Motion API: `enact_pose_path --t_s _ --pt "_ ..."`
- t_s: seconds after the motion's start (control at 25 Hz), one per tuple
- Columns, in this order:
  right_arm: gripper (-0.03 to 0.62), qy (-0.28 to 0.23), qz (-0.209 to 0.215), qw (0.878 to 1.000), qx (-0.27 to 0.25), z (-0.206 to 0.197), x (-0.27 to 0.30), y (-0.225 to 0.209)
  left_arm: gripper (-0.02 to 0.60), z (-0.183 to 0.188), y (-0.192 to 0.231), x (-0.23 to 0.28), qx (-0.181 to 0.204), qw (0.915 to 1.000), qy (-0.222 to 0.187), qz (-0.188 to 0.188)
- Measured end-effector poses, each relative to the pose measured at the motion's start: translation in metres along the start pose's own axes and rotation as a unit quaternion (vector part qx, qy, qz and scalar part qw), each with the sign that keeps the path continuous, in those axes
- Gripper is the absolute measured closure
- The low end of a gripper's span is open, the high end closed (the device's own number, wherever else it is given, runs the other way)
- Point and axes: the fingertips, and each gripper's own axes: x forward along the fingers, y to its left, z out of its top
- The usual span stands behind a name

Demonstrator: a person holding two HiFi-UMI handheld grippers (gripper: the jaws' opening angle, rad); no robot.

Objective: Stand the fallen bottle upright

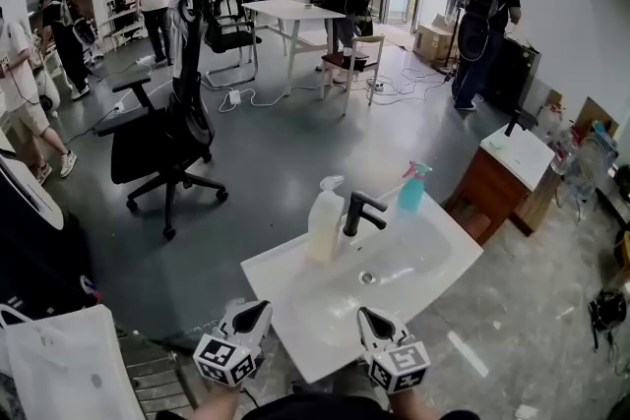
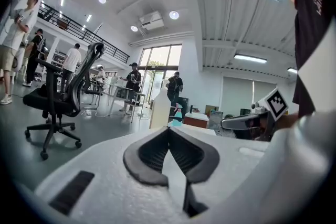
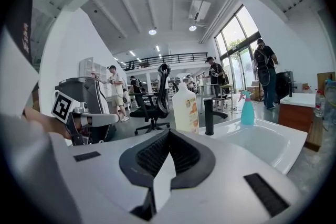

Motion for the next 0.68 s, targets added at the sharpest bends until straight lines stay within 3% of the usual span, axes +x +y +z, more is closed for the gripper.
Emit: enact_pose_path --t_s 0.68 --pt "0.592 0.001 0.011 1.000 -0.012 0.004 0.013 0.012 0.561 -0.003 0.010 -0.011 -0.010 0.9999 0.000 0.001"
